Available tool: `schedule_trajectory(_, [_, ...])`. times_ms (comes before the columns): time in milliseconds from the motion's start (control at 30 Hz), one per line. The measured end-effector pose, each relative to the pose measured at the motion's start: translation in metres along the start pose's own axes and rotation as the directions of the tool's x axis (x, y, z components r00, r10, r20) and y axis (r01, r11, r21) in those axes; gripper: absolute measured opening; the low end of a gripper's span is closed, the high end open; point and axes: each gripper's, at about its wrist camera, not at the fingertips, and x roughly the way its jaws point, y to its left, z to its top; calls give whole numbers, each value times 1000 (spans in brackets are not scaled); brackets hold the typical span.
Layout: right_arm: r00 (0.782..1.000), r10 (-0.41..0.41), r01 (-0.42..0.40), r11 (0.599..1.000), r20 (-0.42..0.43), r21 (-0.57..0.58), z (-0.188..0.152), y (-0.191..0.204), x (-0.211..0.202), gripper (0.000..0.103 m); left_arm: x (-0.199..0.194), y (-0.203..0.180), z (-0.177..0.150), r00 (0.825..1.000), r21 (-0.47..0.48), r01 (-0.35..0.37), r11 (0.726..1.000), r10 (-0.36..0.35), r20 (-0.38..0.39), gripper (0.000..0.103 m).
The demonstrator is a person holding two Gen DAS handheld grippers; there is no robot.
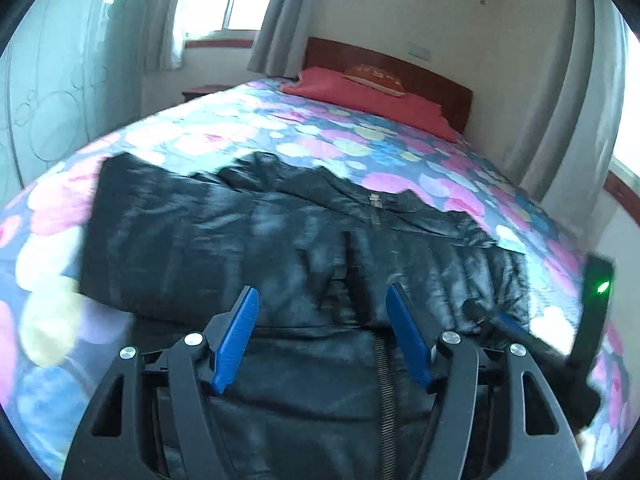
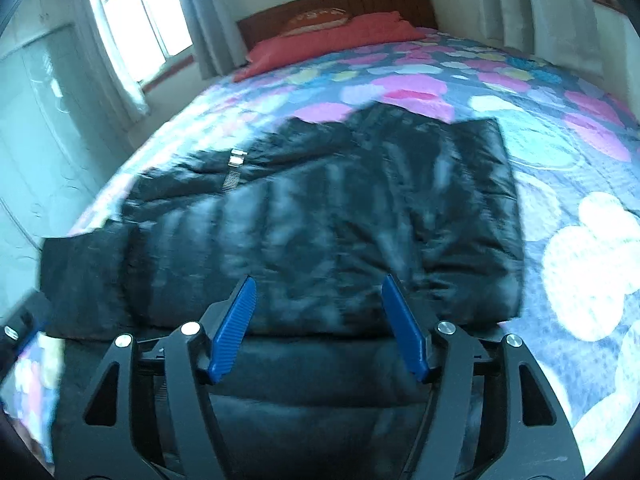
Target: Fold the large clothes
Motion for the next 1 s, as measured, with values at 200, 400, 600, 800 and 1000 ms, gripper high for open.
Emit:
schedule_trajectory(200, [988,145,-146,989,-48,-7,9,60,14,65,-12,58,2,993,-33,-112,993,113,32,66])
schedule_trajectory(400, [967,216,-218,976,-136,-5,6,114,65,51,-10,100,6,977,-70,-205,976,208,37,66])
schedule_trajectory(600, [978,194,-198,978,-72,-57,19,118,46,13,-11,113,15,974,-89,-215,973,220,59,66])
schedule_trajectory(800, [999,17,-15,999,41,-40,45,48,9,13,5,107,27,981,-81,-183,980,188,57,66])
schedule_trajectory(1000, [994,-110,111,994,-8,12,46,-15,22,13,39,88,32,985,-21,-174,984,175,12,66])
